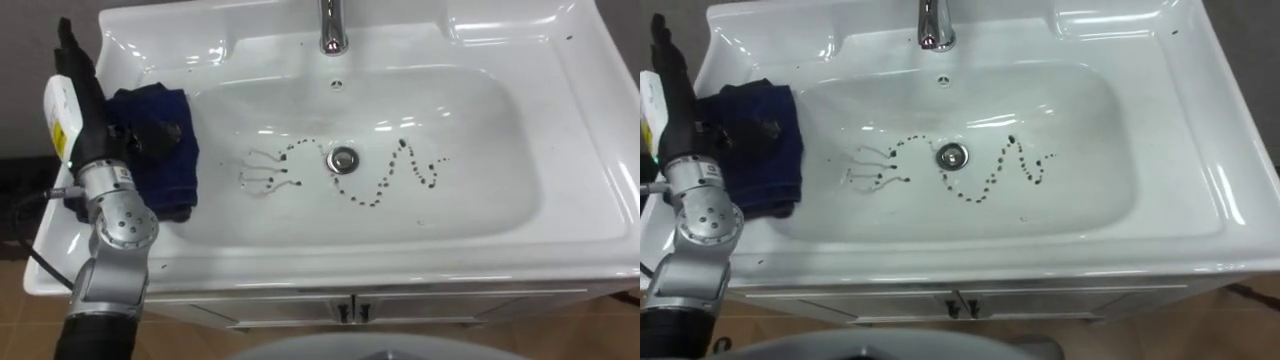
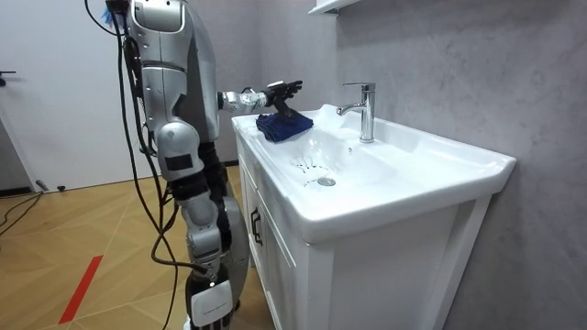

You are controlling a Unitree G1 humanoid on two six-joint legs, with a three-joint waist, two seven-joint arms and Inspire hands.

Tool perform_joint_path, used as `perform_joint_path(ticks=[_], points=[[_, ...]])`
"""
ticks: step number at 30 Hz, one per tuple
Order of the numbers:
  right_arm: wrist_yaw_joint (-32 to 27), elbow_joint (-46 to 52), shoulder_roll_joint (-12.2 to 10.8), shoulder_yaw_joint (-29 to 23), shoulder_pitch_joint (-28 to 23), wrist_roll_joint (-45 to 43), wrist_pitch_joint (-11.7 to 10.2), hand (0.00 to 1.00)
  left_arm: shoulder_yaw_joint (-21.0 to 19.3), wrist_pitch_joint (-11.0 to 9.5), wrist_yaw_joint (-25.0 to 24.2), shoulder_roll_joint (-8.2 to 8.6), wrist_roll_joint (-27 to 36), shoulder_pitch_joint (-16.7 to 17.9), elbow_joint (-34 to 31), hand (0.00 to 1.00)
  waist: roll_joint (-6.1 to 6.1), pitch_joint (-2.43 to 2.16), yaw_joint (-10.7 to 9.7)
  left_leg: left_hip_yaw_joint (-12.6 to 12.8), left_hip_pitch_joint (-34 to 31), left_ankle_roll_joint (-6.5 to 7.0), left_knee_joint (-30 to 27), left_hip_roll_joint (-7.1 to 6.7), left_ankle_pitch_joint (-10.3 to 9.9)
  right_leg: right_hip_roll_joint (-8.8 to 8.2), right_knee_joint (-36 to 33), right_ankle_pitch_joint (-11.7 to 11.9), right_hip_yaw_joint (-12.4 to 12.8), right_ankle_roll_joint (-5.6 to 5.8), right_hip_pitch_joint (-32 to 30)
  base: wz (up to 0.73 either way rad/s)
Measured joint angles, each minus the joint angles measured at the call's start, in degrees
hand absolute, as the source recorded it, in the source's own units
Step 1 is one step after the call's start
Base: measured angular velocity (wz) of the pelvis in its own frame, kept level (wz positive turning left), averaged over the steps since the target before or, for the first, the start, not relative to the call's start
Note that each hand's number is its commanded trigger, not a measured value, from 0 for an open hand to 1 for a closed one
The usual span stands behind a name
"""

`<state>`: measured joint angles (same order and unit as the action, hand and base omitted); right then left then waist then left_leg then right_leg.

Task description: Wipe basin

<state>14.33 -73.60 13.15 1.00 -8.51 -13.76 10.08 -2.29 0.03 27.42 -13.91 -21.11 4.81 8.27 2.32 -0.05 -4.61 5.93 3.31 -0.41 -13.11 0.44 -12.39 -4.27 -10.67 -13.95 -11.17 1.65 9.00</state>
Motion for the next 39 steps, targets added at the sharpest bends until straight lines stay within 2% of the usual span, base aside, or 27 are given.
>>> perform_joint_path(ticks=[2, 13, 20, 28, 34, 39], points=[[-0.51, 0.07, -0.03, 0.03, 0.07, -0.05, -0.06, 0.00, 0.74, 0.00, 0.05, 0.01, 0.00, 0.02, 2.21, 0.00, 0.27, -0.16, -0.07, 0.01, -0.08, -0.01, -0.31, 0.04, -0.01, 0.00, -0.01, 0.03, -0.03, -0.02, 0.03, 0.00], [-1.86, 0.86, -0.03, 0.81, 0.84, 0.32, -0.04, 0.00, 4.07, 0.01, 0.79, 0.01, 0.04, 0.02, 9.66, 0.00, 0.57, -0.07, -0.18, -0.01, -0.10, 0.00, -0.44, 0.07, 0.00, 0.01, -0.12, 0.19, -0.15, 0.00, 0.12, 0.00], [-1.65, 0.72, -0.01, 1.99, 0.86, 0.32, 0.07, 0.00, 5.46, 0.86, 0.63, 0.02, -1.13, 0.04, 10.95, 0.00, 0.25, -0.04, -0.39, -0.05, -0.32, 0.00, -0.49, 0.03, 0.00, -0.01, 0.17, 0.19, -0.16, 0.00, 0.06, 0.00], [-1.71, 0.51, -0.22, 2.84, 1.23, 1.26, 0.11, 0.00, 5.48, 1.55, 0.66, 0.06, -4.38, 0.21, 10.94, 0.00, -0.79, -0.16, -0.07, 0.04, -0.53, 0.01, -0.47, -0.10, 0.03, -0.01, 1.01, 0.24, 0.02, 0.08, 0.10, 0.00], [-1.79, 0.78, 0.03, 2.83, 1.66, 2.74, 0.76, 0.00, 6.15, 2.53, 0.99, 0.04, -8.07, 1.11, 11.16, 0.00, -0.77, -0.16, -0.01, 0.10, -0.27, 0.01, -0.29, -0.10, 0.03, -0.01, 0.95, 0.24, 0.08, 0.08, 0.17, -0.01], [-2.25, 2.22, 0.27, 2.79, 1.39, 2.88, 1.28, 0.00, 6.58, 2.59, 1.11, -0.01, -8.45, 1.13, 12.25, 0.00, -0.51, -0.22, -0.12, 0.10, -0.30, 0.00, -0.30, -0.08, 0.02, 0.02, 0.93, 0.24, 0.15, 0.08, 0.13, 0.00]])
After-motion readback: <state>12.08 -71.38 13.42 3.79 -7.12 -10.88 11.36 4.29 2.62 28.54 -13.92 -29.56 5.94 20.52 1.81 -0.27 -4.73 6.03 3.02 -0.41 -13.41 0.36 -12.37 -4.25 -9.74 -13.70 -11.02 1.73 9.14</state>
